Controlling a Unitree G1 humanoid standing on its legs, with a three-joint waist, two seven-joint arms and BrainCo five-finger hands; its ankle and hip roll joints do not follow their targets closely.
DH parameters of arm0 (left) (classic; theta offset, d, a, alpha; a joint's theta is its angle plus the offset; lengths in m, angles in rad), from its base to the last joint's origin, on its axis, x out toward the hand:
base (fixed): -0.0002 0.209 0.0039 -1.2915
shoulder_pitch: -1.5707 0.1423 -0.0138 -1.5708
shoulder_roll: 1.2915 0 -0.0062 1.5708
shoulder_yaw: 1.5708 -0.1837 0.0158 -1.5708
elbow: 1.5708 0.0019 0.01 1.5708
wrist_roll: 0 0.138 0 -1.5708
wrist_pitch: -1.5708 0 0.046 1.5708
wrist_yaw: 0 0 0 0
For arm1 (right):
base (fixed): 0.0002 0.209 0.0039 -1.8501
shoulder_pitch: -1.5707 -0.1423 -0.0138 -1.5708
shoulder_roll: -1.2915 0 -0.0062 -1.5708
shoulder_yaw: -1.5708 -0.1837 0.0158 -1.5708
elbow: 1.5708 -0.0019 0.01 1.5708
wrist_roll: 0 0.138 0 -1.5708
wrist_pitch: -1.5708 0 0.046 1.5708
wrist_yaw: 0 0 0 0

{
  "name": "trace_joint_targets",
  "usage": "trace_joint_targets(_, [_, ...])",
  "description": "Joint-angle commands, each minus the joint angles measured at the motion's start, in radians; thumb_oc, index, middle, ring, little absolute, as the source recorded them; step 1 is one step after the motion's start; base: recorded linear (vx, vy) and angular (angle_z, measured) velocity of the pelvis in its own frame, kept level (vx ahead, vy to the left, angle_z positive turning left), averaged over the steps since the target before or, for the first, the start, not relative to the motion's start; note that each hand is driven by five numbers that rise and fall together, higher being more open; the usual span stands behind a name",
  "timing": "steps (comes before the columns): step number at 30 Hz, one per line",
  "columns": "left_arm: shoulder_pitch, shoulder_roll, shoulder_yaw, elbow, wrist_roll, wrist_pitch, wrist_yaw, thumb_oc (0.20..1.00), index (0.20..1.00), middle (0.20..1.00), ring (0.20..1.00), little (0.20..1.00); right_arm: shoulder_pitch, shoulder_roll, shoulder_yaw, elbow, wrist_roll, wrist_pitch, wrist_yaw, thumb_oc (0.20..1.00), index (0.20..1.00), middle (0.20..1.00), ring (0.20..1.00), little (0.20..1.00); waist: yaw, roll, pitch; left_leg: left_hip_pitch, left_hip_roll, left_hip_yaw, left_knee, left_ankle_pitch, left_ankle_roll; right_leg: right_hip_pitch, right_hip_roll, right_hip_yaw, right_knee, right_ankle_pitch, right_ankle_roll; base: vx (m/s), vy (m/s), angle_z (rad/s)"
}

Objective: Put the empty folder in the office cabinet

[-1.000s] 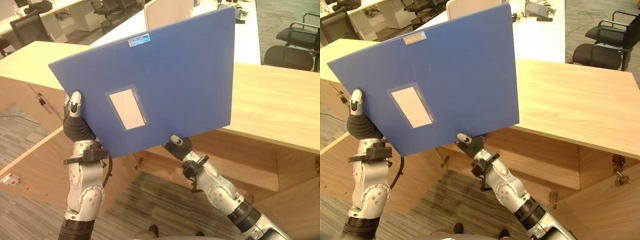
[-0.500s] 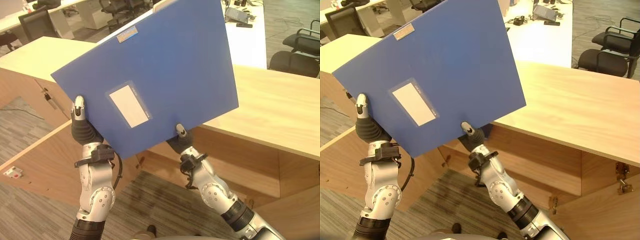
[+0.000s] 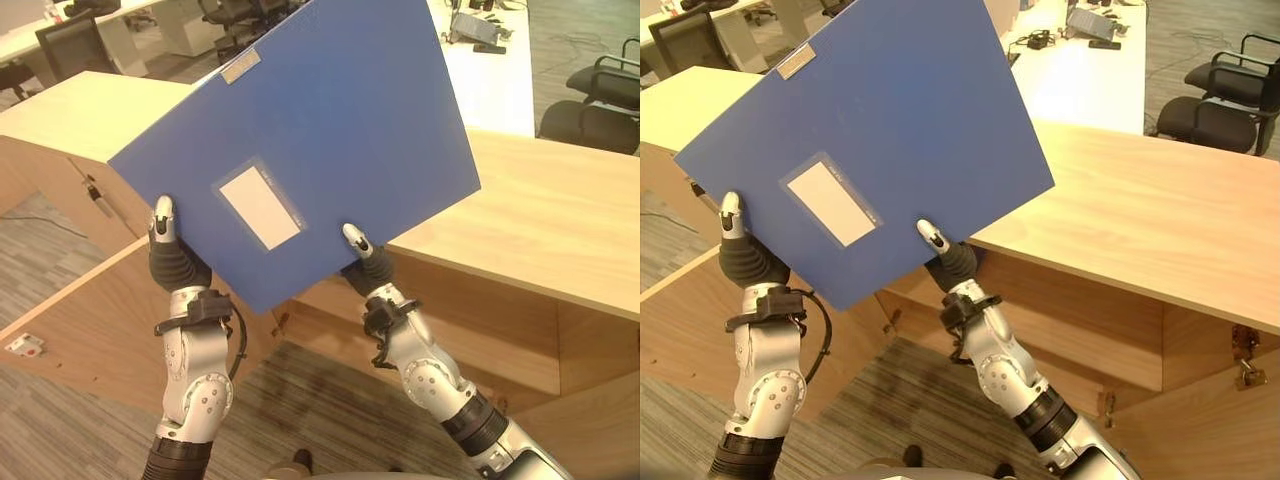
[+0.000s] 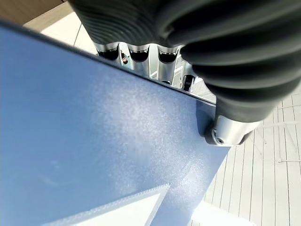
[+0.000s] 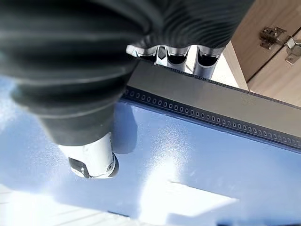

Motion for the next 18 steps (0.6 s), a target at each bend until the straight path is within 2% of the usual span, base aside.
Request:
trace_joint_targets(1, [-0.016, 0.073, -0.018, -0.029, 0.062, -0.009, -0.035, 0.2, 0.2, 0.2, 0.2, 0.2, -0.091, 0.064, -0.032, -0.093, -0.066, -0.044, 0.041, 0.2, 0.2, 0.2, 0.2, 0.2, -0.005, -0.077, -0.018, 0.0, -0.007, 0.007, 0.001, -0.026, -0.007, 0.058, -0.103, 0.058, 0.018, -0.065, 0.099, 0.0, 0.0, 0.0])
trace_joint_targets(6, [-0.006, 0.086, 0.009, -0.026, 0.067, -0.005, -0.049, 0.2, 0.2, 0.2, 0.2, 0.2, -0.081, 0.016, -0.047, -0.098, -0.099, -0.009, 0.059, 0.2, 0.2, 0.2, 0.2, 0.2, -0.007, -0.077, -0.019, 0.001, -0.007, 0.007, 0.001, -0.027, -0.008, 0.059, -0.102, 0.055, 0.016, -0.064, 0.099, 0.0, 0.0, 0.0])
trace_joint_targets(7, [0.0, 0.088, 0.015, -0.023, 0.069, -0.002, -0.052, 0.344, 0.344, 0.344, 0.344, 0.344, -0.075, 0.008, -0.053, -0.1, -0.105, -0.003, 0.063, 0.2, 0.2, 0.2, 0.2, 0.2, -0.007, -0.078, -0.019, 0.001, -0.007, 0.007, 0.001, -0.027, -0.007, 0.059, -0.101, 0.056, 0.017, -0.064, 0.099, 0.0, 0.0, 0.0])
trace_joint_targets(8, [0.005, 0.09, 0.024, -0.02, 0.074, 0.002, -0.055, 0.655, 0.655, 0.655, 0.655, 0.655, -0.069, -0.005, -0.059, -0.102, -0.114, 0.005, 0.072, 0.2, 0.2, 0.2, 0.2, 0.2, -0.007, -0.078, -0.019, 0.001, -0.007, 0.006, 0.001, -0.027, -0.007, 0.059, -0.101, 0.055, 0.017, -0.064, 0.099, 0.0, 0.0, 0.0])
trace_joint_targets(9, [0.011, 0.095, 0.032, -0.017, 0.082, 0.004, -0.055, 1.0, 1.0, 1.0, 1.0, 1.0, -0.063, -0.016, -0.068, -0.104, -0.121, 0.007, 0.075, 0.2, 0.2, 0.2, 0.2, 0.2, -0.007, -0.079, -0.019, 0.001, -0.007, 0.007, 0.001, -0.027, -0.007, 0.059, -0.102, 0.055, 0.017, -0.064, 0.099, 0.0, 0.0, 0.0])
trace_joint_targets(11, [0.04, 0.112, 0.069, 0.009, 0.099, 0.018, -0.072, 1.0, 1.0, 1.0, 1.0, 1.0, -0.039, -0.074, -0.104, -0.125, -0.174, 0.029, 0.098, 0.2, 0.2, 0.2, 0.2, 0.2, -0.008, -0.079, -0.02, 0.0, -0.006, 0.005, 0.001, -0.027, -0.007, 0.058, -0.102, 0.054, 0.017, -0.064, 0.1, 0.0, 0.0, 0.0])
trace_joint_targets(18, [0.1, 0.144, 0.147, 0.078, 0.128, 0.037, -0.135, 1.0, 1.0, 1.0, 1.0, 1.0, 0.013, -0.149, -0.178, -0.161, -0.217, 0.051, 0.152, 0.2, 0.2, 0.2, 0.2, 0.2, -0.009, -0.077, -0.023, -0.003, -0.007, 0.005, 0.001, -0.029, -0.006, 0.056, -0.103, 0.053, 0.016, -0.063, 0.103, 0.0, 0.0, 0.0])
